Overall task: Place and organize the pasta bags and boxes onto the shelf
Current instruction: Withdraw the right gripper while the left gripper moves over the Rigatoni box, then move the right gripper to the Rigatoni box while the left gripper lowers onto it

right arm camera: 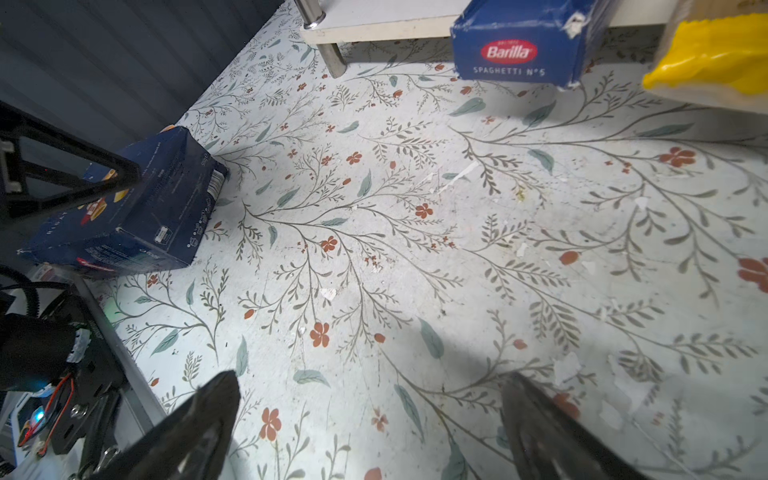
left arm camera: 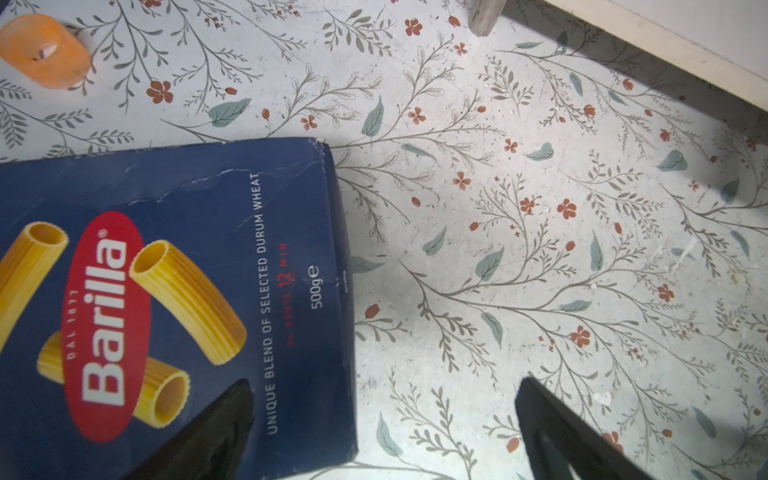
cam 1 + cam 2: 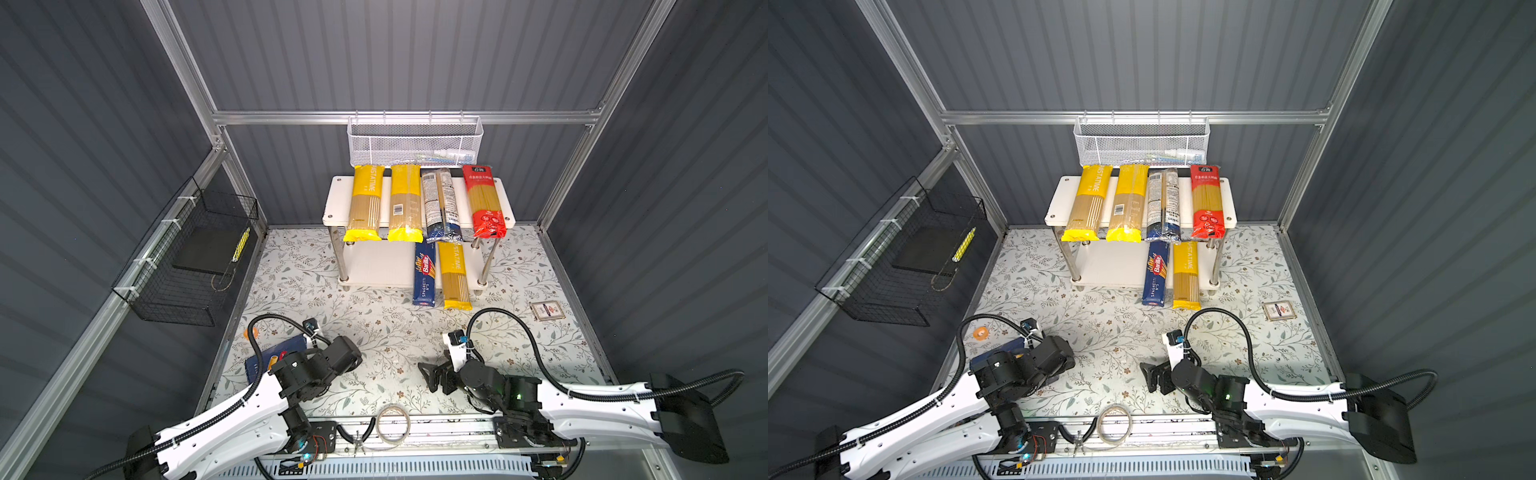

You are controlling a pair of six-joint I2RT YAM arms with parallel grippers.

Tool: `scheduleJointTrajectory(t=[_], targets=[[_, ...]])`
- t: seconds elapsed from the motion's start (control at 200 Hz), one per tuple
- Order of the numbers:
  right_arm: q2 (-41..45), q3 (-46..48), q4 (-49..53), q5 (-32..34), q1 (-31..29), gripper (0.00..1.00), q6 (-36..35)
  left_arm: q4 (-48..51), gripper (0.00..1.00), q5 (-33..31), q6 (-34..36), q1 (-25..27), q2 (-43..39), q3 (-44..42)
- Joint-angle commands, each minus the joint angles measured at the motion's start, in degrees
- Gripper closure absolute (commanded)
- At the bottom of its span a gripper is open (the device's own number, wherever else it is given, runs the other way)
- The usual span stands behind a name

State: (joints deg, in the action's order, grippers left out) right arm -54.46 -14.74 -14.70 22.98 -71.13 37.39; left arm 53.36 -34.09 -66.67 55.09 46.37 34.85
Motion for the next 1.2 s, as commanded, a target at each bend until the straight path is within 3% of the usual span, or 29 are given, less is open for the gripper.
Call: scheduleJointTrajectory(t=[0.0,0.15,0.325,0.615,0.91,1.091,1.196], targets=[[0.7,-1.6,-1.9,-2.7,0.4,0.01,-1.6,-0.3,0.0,-1.3,-1.3,0.2,0.4,-1.6],[0.6,-3.3,-0.7,-3.8,0.7,0.01,-2.3,-7.0,0.0,1.2,2.2,0.2,-0.7,-4.3],[1.4,-5.3,-0.3,-4.4,0.7,0.01,-1.5,-9.8,0.0,2.9,3.6,0.2,4.3,-3.9],[-0.7,-6.2,-0.9,-5.6,0.9,0.01,-2.1,-15.1,0.0,3.0,5.8,0.2,1.4,-7.8],[-0.6,-6.9,2.1,-6.6,3.3,0.01,-1.3,-25.1,0.0,10.3,15.7,0.3,15.9,-2.2],[-3.0,-8.8,4.2,-8.8,4.5,0.01,-0.9,-39.2,0.0,17.9,19.2,0.2,22.0,-2.2],[-4.3,-10.2,7.1,-8.6,4.7,0.01,-1.3,-42.6,0.0,21.9,22.6,0.6,27.7,1.2]])
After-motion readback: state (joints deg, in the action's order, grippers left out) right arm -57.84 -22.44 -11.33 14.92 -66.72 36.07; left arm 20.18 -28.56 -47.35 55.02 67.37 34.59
